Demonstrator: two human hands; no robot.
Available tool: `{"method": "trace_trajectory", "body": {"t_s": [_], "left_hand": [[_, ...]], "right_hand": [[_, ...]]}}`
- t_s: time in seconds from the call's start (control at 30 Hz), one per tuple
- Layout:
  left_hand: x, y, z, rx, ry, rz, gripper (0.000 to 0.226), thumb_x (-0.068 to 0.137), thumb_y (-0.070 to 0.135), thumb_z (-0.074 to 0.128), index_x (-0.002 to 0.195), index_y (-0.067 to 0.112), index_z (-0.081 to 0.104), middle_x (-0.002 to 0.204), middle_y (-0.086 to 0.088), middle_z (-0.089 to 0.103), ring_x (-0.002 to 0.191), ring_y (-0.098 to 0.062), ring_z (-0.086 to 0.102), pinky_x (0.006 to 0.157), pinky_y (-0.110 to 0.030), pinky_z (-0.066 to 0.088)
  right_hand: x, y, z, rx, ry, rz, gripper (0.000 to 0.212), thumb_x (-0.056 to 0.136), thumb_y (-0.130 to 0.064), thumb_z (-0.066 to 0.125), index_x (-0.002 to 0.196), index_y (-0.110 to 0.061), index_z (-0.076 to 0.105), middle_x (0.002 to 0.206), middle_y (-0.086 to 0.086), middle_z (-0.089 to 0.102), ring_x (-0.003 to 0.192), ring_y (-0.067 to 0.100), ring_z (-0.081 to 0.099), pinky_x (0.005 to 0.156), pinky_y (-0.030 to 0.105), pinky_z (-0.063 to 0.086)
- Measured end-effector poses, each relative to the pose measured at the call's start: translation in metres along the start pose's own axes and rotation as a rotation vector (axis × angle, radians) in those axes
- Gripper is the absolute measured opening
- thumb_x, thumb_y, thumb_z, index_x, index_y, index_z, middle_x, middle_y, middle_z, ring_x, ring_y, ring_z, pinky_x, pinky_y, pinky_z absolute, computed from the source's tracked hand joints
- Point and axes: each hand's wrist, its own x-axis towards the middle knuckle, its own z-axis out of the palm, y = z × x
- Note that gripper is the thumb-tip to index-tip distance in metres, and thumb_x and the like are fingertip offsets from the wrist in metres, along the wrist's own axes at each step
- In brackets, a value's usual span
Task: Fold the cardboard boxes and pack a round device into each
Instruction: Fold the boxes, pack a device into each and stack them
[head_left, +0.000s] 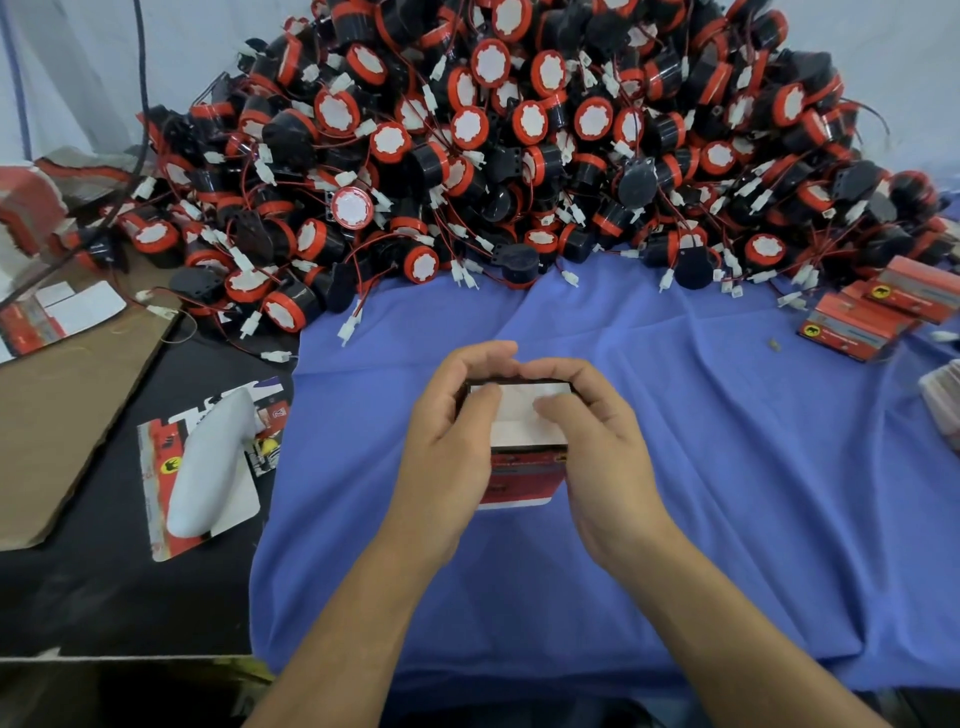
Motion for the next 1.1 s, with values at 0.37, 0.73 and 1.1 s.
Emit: {"method": "trace_trajectory", "body": {"t_s": [0.37,0.73,1.1], "left_hand": [[0.005,0.013,-0.022,-0.033,-0.386,-0.377,0.043,0.086,0.039,0.075,0.128,0.030,0.068,0.124,0.000,0.073,0.110,-0.019,0.072,0.080,-0.022,0.056],[0.012,0.012,-0.038,0.019,-0.568,-0.265,0.102,0.070,0.026,0.094,0.153,0.044,0.038,0.113,0.007,0.075,0.102,-0.014,0.072,0.081,-0.026,0.059],[0.011,-0.014,-0.049,0.576,-0.182,0.205,0.125,0.060,0.041,0.098,0.154,0.059,0.018,0.154,0.028,0.023,0.148,-0.001,0.024,0.118,-0.034,0.034]], "right_hand": [[-0.001,-0.010,0.005,0.104,0.129,-0.028,0.021,0.086,-0.032,0.054,0.081,-0.024,0.073,0.093,0.017,0.073,0.078,0.024,0.066,0.064,0.035,0.053],[0.004,-0.003,-0.018,-0.154,-0.163,0.024,0.030,0.091,-0.052,0.052,0.106,-0.036,0.073,0.105,-0.012,0.076,0.097,0.002,0.068,0.086,0.028,0.052],[0.014,0.021,-0.064,-0.164,-0.342,0.106,0.068,0.088,0.001,0.068,0.147,-0.023,0.047,0.139,-0.002,0.065,0.135,0.015,0.056,0.114,0.039,0.043]]}}
